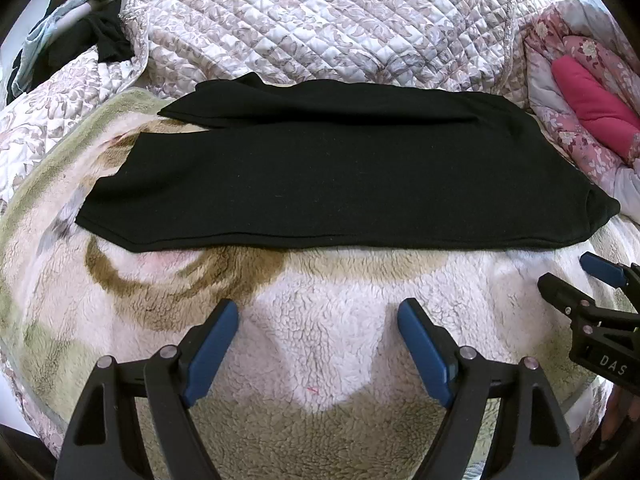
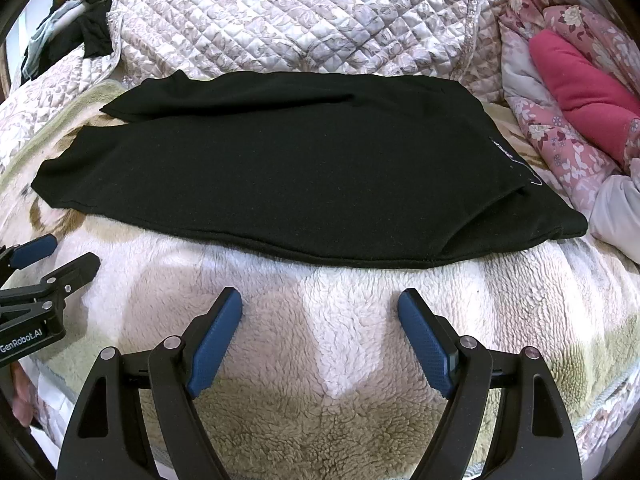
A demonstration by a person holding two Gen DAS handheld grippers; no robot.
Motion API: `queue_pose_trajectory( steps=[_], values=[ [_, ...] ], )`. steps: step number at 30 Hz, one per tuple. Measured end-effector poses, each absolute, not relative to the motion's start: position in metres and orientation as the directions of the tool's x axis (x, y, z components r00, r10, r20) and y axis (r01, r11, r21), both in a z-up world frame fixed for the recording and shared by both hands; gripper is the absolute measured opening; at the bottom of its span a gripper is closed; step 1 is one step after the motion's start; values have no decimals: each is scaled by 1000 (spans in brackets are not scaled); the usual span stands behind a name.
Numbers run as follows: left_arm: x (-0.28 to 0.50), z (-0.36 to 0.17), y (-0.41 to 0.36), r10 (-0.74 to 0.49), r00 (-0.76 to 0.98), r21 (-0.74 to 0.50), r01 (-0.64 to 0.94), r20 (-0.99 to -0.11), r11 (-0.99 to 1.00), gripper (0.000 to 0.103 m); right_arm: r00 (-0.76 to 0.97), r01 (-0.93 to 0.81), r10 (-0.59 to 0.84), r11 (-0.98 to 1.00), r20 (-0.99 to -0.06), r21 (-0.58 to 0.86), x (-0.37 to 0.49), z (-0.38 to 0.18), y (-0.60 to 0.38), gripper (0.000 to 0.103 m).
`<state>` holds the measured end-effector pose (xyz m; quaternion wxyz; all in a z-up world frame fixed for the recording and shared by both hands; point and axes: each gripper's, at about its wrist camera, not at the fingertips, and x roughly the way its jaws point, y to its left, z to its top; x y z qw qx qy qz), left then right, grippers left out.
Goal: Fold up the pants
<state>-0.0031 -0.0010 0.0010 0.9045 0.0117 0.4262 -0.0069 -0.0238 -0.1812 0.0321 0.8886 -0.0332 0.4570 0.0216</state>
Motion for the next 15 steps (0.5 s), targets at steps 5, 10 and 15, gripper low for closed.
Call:
queue_pose_trajectory(
  steps=[5,10,15],
  values=[
    [-3,1,-2,-2,637,17,23,-771,1000,84,581,-69,8,997,-814,-39,-24,32,-181,80],
    [-3,0,-3,-1,638,22,28,-770,999,84,581,-68,8,997,-814,-39,-24,32,-181,80],
    [-3,0,-4,1,638,24,28,-770,999,84,581,-70,8,997,-814,-40,-24,32,-181,80]
  ],
)
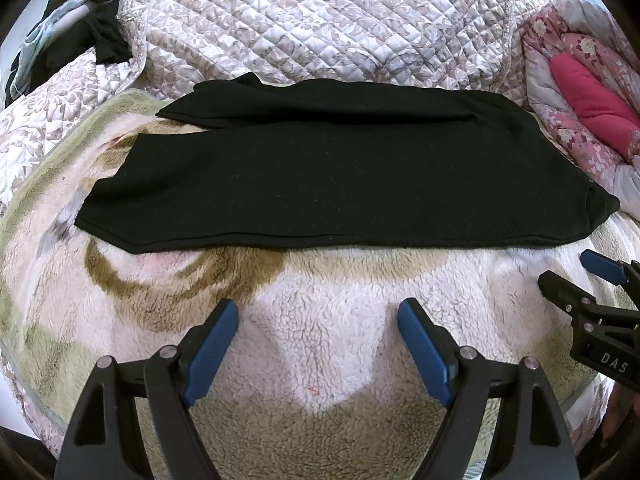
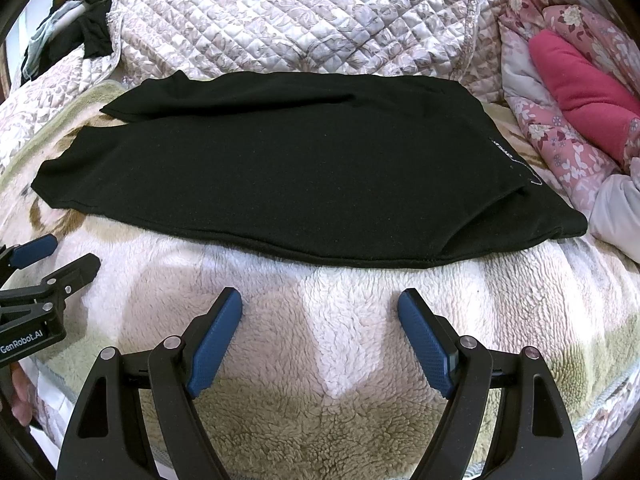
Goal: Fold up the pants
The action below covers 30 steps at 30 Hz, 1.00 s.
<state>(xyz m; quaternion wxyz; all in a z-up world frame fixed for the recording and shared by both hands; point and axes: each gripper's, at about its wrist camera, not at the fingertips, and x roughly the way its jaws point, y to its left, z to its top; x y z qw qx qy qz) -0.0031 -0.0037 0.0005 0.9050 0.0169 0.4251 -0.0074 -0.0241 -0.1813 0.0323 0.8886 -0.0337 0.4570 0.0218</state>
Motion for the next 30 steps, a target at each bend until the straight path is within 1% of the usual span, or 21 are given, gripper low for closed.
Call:
queue_pose_trajectory(
  steps=[30],
  values=[
    [-3,-1,-6,4,641,28,28,-767,999,85,582,-69,10,997,-813,-38,-24,33,-182,80]
  ],
)
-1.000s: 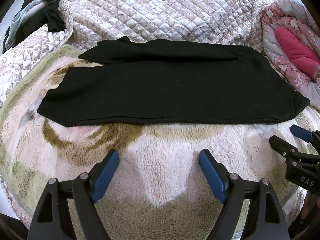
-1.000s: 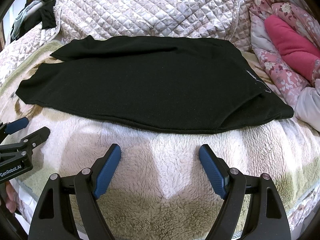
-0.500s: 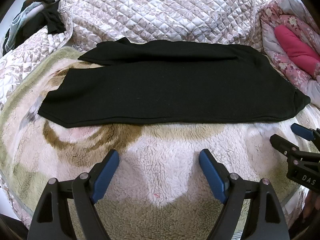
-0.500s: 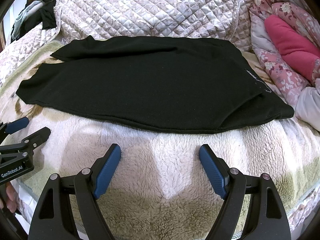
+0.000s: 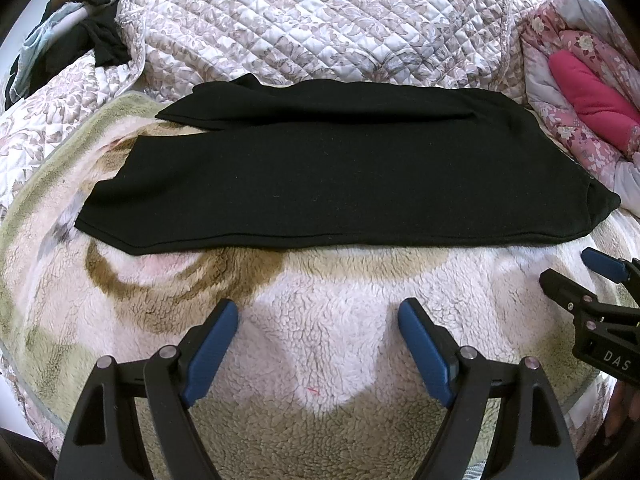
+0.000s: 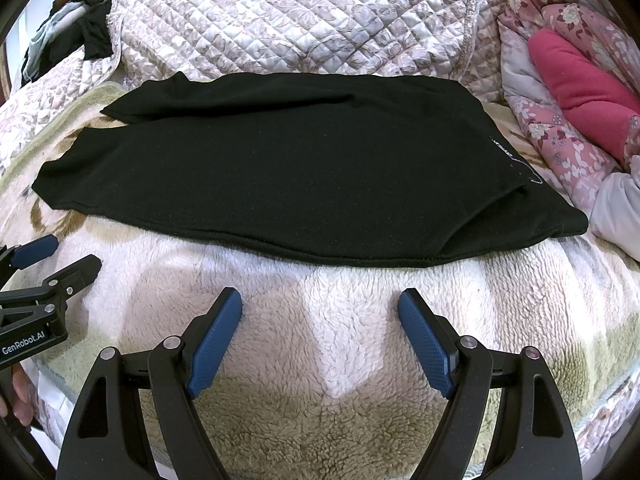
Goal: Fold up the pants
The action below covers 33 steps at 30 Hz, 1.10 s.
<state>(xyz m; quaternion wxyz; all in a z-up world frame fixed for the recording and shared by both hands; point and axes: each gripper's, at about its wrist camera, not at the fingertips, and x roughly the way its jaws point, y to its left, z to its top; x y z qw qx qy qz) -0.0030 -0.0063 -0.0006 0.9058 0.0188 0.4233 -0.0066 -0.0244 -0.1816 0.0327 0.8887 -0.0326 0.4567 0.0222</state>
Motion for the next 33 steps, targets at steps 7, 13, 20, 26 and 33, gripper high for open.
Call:
queue_pose_trajectory(
  steps=[7,13,20,26,33],
  values=[
    [-3,-1,-6,3,642,28,29,-767,999,85,581,-71,13,997,-814,-35,-24,33,-183,80],
    [-3,-1,-6,4,642,29,29,-767,999,85,580,-71,14,997,-815,-33,-25,32,-183,80],
    [-3,-1,-6,3,642,29,30,-766,999,85,585,-73,25,997,-811,-22,-26,33,-183,81],
    [-4,-2,-9,2,649,33,36,-761,999,85,586,-82,42,997,-809,-8,-27,36,-185,81],
    [-6,-1,-7,-4,651,23,32,-759,999,85,586,-87,46,996,-809,-7,-29,37,-185,81]
  ],
)
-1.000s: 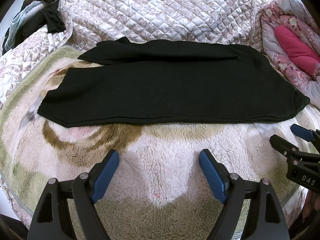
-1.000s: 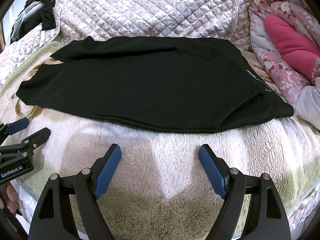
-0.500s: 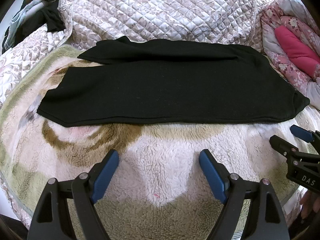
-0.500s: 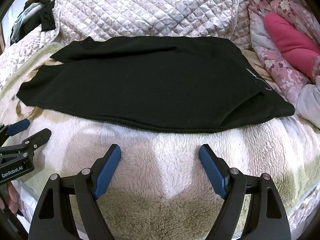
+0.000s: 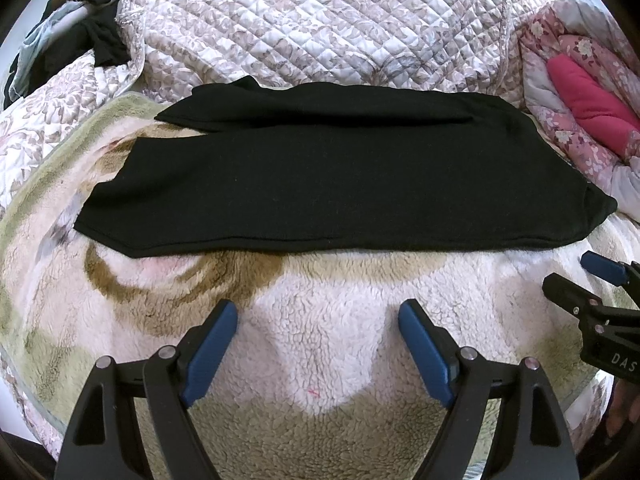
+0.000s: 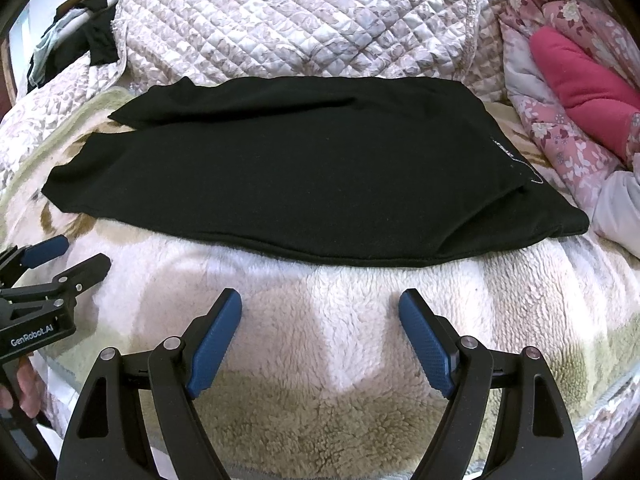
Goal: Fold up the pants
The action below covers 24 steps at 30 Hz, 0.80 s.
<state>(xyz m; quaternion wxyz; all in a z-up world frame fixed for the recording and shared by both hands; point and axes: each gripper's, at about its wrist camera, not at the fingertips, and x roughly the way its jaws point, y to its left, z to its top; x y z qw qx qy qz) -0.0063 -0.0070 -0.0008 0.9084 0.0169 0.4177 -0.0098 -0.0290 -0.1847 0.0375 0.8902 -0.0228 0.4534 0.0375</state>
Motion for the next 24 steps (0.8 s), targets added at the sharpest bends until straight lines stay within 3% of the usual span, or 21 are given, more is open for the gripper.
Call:
queue_pose_trajectory(
  steps=[24],
  values=[
    [-3,8,-1,-32,658,-28,17,-752,999,84,594,-51,66,998,-802,44,-30,45,-201,81]
  ],
)
